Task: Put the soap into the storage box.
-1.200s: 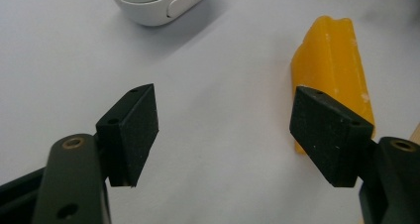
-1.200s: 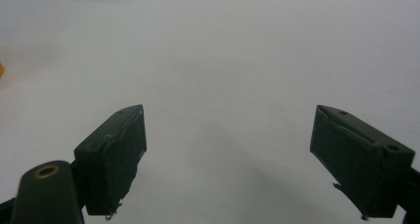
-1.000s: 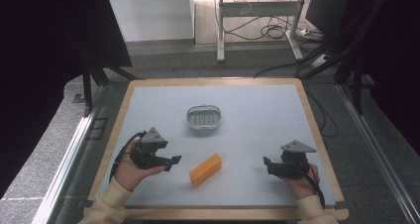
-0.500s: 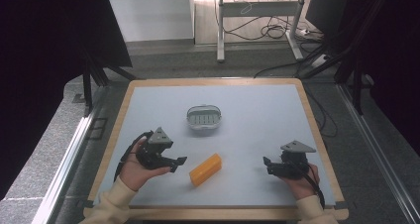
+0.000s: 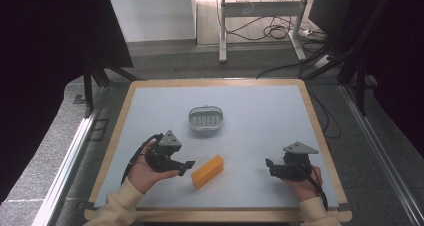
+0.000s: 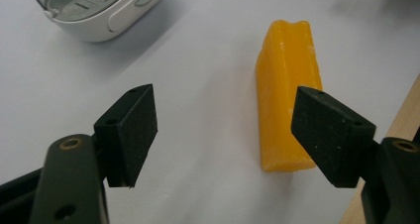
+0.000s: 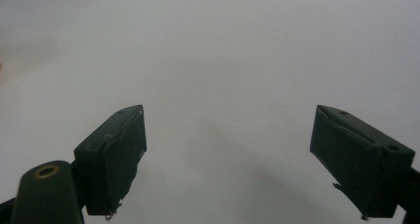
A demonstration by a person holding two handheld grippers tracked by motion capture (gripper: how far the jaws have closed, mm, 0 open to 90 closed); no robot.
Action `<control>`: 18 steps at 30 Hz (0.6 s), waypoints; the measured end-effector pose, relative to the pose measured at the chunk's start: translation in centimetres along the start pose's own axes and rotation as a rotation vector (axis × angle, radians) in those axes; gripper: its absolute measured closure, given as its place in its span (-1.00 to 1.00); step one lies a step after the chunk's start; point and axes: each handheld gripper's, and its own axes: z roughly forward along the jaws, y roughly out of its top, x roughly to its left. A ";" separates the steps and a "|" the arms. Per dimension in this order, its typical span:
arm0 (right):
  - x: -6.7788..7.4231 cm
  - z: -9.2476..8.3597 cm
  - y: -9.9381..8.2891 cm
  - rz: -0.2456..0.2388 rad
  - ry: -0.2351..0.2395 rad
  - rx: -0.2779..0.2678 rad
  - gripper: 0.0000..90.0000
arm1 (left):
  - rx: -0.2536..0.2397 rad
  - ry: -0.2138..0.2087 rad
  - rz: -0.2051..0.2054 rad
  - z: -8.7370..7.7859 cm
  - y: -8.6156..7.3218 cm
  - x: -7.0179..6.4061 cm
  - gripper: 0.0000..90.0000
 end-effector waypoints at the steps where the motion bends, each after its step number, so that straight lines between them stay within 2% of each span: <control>1: 0.0 0.0 0.0 0.004 0.004 0.000 -0.68 | 0.001 -0.002 0.003 0.1 0.1 -0.1 -0.42; 18: -0.1 0.1 -0.1 0.010 0.013 0.001 -0.68 | 0.022 -0.020 0.032 0.9 0.5 -1.3 -0.42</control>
